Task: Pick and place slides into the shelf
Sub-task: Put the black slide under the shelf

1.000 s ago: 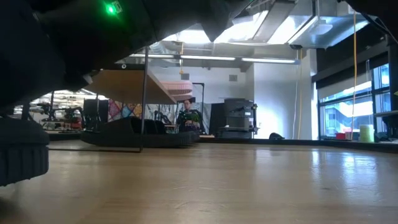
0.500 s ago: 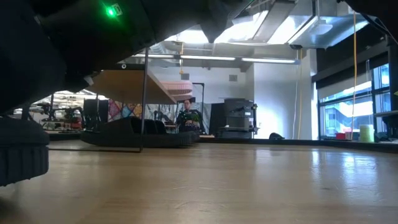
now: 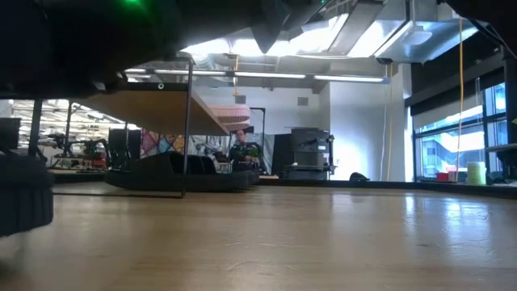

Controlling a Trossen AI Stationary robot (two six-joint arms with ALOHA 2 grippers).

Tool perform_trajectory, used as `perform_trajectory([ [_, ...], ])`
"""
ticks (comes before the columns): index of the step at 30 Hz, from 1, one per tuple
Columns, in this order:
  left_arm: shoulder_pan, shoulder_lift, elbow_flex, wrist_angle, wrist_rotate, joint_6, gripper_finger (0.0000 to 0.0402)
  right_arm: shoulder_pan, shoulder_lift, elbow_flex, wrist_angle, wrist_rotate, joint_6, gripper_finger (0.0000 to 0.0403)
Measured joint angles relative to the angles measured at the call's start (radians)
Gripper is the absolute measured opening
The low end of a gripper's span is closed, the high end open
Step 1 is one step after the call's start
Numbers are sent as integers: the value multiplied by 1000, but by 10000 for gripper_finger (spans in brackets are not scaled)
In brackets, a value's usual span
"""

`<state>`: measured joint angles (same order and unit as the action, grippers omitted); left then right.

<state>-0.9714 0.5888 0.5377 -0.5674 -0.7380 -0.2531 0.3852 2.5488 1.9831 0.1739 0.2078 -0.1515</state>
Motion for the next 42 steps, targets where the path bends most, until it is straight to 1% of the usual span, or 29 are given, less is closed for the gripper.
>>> perform_trajectory([
  [3,0,0,0,0,0,0,217,-3,1,0,-24,0,10,226],
  [14,0,0,0,0,0,0,217,-15,11,-1,-6,1,17,226],
  [21,0,0,0,0,0,0,217,-38,11,-1,-34,0,64,226],
  [27,0,0,0,0,0,1,217,-47,11,-1,-37,-53,92,220],
  [30,0,0,0,0,0,1,217,-48,11,-1,-38,-86,99,202],
  [34,0,0,0,0,0,1,217,-48,16,-1,-31,-123,99,163],
  [42,0,0,0,0,0,1,217,-53,43,-1,-19,-112,124,66],
])
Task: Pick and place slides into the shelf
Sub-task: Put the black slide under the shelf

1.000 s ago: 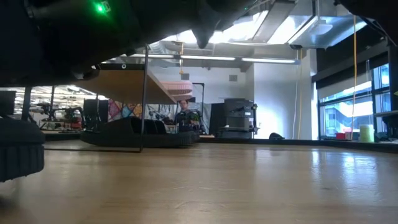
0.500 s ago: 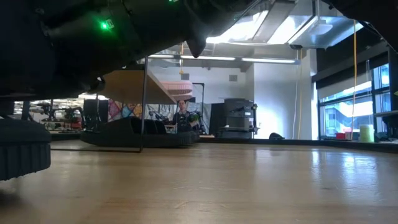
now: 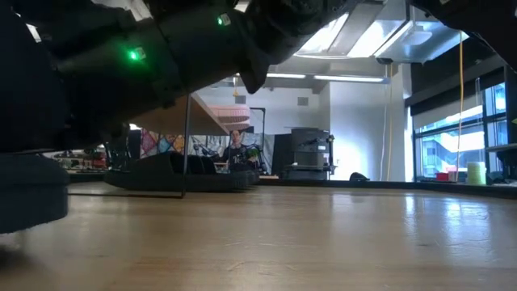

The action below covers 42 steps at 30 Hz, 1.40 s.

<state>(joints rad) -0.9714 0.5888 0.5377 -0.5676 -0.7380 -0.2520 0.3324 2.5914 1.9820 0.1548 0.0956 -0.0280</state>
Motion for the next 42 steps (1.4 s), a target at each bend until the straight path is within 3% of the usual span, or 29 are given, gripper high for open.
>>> perform_trajectory([
  [4,0,0,0,0,0,0,217,-1,2,0,3,0,-3,15],
  [15,0,0,0,0,0,-1,217,0,-26,0,-18,5,0,8],
  [20,0,0,0,1,0,-1,217,7,-109,0,-152,18,37,7],
  [26,0,0,0,1,0,-2,217,32,-234,1,-433,60,111,7],
  [32,0,0,0,1,0,-4,217,74,-344,-2,-565,93,151,6],
  [38,0,0,0,1,0,-7,217,99,-465,-151,-667,214,236,6],
  [42,0,0,0,1,0,-7,217,93,-577,-333,-591,226,305,6],
])
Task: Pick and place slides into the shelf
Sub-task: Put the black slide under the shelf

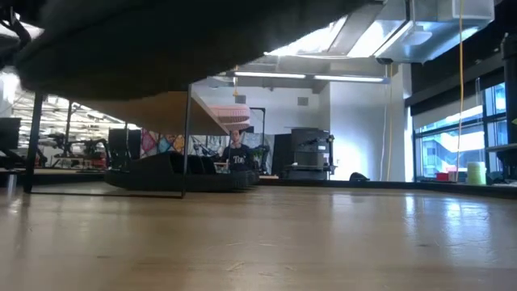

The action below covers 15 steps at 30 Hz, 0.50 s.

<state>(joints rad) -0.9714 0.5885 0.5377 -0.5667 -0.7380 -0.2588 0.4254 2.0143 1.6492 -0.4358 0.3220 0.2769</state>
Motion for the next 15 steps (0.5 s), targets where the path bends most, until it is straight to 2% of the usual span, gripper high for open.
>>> perform_trajectory([
  [3,0,0,0,0,-1,0,217,-3,-81,-125,85,0,11,6],
  [8,0,0,0,-1,0,0,217,-11,-214,-296,94,23,13,6],
  [15,0,0,0,0,0,0,217,-83,-400,-522,159,20,23,6],
])
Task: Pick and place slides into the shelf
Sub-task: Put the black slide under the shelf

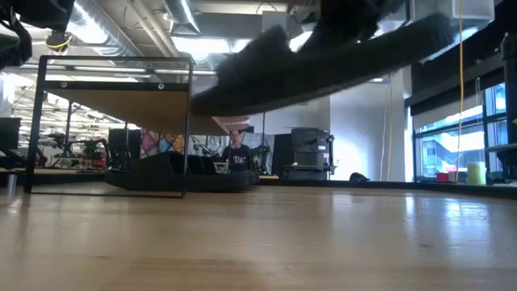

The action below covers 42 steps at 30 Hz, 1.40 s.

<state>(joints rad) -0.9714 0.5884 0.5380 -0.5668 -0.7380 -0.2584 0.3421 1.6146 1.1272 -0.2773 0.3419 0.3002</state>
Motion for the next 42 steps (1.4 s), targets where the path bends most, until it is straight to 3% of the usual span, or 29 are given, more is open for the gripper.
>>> perform_trajectory([
  [12,0,0,0,-1,0,0,217,-26,-147,-202,31,-3,83,6],
  [25,0,0,0,-1,0,0,217,-89,-158,-218,-123,-42,162,6],
  [36,0,0,0,-1,0,0,217,-217,-190,-218,-168,-144,53,6],
  [42,0,0,0,-1,0,0,217,-289,-192,-218,-80,-233,-58,6],
])
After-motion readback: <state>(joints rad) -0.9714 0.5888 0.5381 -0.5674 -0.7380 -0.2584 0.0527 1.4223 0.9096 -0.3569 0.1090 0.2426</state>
